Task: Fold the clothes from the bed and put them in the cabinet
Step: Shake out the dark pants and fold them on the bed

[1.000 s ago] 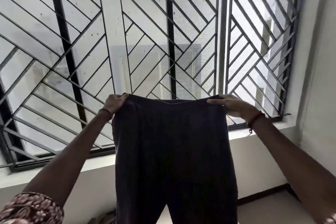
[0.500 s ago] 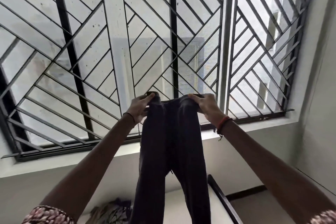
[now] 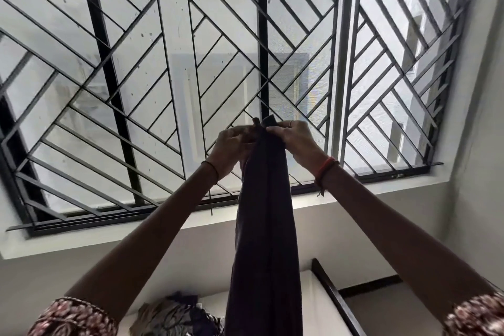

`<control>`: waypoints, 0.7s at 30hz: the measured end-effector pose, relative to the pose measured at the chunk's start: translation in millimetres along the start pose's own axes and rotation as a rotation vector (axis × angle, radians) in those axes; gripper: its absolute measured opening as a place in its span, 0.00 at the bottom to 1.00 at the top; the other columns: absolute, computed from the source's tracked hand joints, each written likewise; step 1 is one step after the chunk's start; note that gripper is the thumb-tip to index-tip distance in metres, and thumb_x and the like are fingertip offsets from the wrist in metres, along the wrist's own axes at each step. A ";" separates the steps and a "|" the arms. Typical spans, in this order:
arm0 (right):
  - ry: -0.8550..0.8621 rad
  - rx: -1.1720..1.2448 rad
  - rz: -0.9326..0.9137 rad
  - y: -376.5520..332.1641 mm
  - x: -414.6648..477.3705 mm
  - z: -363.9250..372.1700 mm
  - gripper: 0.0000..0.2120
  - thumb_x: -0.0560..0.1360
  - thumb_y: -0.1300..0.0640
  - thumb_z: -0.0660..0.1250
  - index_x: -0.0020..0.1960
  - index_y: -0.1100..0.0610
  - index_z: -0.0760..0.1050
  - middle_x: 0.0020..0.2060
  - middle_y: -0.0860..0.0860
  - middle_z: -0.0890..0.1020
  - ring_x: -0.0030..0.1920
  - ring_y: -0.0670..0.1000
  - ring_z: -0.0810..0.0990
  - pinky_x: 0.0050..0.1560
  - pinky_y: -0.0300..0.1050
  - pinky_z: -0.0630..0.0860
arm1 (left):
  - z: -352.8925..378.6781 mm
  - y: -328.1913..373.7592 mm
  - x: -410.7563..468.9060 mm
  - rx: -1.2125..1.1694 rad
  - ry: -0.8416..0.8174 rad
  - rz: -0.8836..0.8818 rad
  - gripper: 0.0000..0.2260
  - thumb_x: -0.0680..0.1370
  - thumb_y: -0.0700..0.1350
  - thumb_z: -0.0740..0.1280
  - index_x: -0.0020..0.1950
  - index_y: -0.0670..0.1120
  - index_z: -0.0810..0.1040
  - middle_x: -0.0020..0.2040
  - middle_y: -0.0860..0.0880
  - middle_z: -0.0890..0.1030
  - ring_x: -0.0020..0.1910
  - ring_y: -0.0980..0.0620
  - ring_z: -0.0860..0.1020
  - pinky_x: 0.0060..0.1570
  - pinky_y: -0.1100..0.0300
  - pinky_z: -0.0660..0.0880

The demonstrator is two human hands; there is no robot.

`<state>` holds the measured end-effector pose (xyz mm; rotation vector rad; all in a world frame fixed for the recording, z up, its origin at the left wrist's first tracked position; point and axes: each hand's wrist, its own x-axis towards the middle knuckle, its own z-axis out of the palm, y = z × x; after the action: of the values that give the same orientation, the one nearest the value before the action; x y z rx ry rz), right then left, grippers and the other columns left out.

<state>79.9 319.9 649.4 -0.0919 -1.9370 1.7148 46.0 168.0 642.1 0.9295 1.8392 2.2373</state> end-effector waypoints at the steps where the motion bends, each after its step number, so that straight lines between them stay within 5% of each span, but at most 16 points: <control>1: 0.005 -0.001 -0.014 -3.0 0.4 0.0 0.12 0.68 0.60 0.72 0.49 0.66 0.81 0.42 0.59 0.83 0.43 0.55 0.81 0.51 0.53 0.78 | 0.8 -0.1 -0.3 -0.026 -0.014 0.032 0.16 0.78 0.31 0.61 0.66 0.33 0.69 0.45 0.43 0.80 0.38 0.52 0.82 0.42 0.61 0.79; 5: 0.012 -0.035 -0.092 -13.8 -2.0 1.3 0.05 0.71 0.63 0.70 0.46 0.62 0.81 0.41 0.58 0.83 0.42 0.53 0.81 0.51 0.51 0.78 | -0.1 5.5 5.3 0.136 0.000 0.132 0.26 0.76 0.34 0.66 0.73 0.43 0.64 0.43 0.47 0.80 0.43 0.50 0.78 0.42 0.60 0.77; 9: -0.032 -0.007 -0.142 -16.0 -2.8 0.7 0.05 0.70 0.64 0.71 0.44 0.57 0.82 0.43 0.59 0.84 0.46 0.57 0.83 0.55 0.56 0.79 | -7.6 17.8 14.7 0.406 0.009 0.238 0.25 0.73 0.38 0.71 0.69 0.44 0.71 0.42 0.46 0.77 0.45 0.56 0.76 0.47 0.65 0.75; 13: -0.058 0.113 -0.142 -22.4 -6.5 -2.8 0.05 0.72 0.67 0.68 0.44 0.59 0.81 0.40 0.57 0.82 0.45 0.56 0.81 0.57 0.57 0.77 | -10.1 29.6 28.6 0.737 0.012 0.429 0.24 0.70 0.51 0.72 0.64 0.46 0.76 0.56 0.46 0.73 0.57 0.55 0.72 0.59 0.63 0.66; 16: -0.101 0.206 -0.142 -25.8 -11.7 -8.4 0.05 0.74 0.67 0.66 0.46 0.61 0.80 0.39 0.56 0.81 0.42 0.53 0.81 0.48 0.48 0.79 | -19.1 38.1 45.0 0.964 -0.141 0.445 0.27 0.70 0.59 0.69 0.68 0.51 0.73 0.72 0.51 0.64 0.74 0.52 0.58 0.70 0.55 0.54; 18: -0.129 0.279 -0.141 -26.8 -14.5 -11.3 0.06 0.75 0.67 0.66 0.50 0.64 0.79 0.39 0.55 0.81 0.40 0.50 0.82 0.42 0.41 0.79 | -17.6 45.6 46.7 0.895 -0.302 0.395 0.21 0.77 0.50 0.67 0.69 0.49 0.70 0.70 0.51 0.70 0.71 0.57 0.64 0.70 0.59 0.61; 21: -0.150 0.362 -0.117 -24.2 -14.5 -15.7 0.12 0.76 0.65 0.65 0.58 0.69 0.75 0.43 0.56 0.81 0.42 0.49 0.81 0.43 0.40 0.79 | -4.8 55.9 44.4 0.819 -0.323 0.376 0.10 0.77 0.46 0.67 0.57 0.45 0.73 0.49 0.54 0.79 0.46 0.66 0.77 0.47 0.69 0.73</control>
<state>106.3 323.8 667.6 0.2842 -1.6617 2.0085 24.1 168.7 710.2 1.7442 2.5888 1.2750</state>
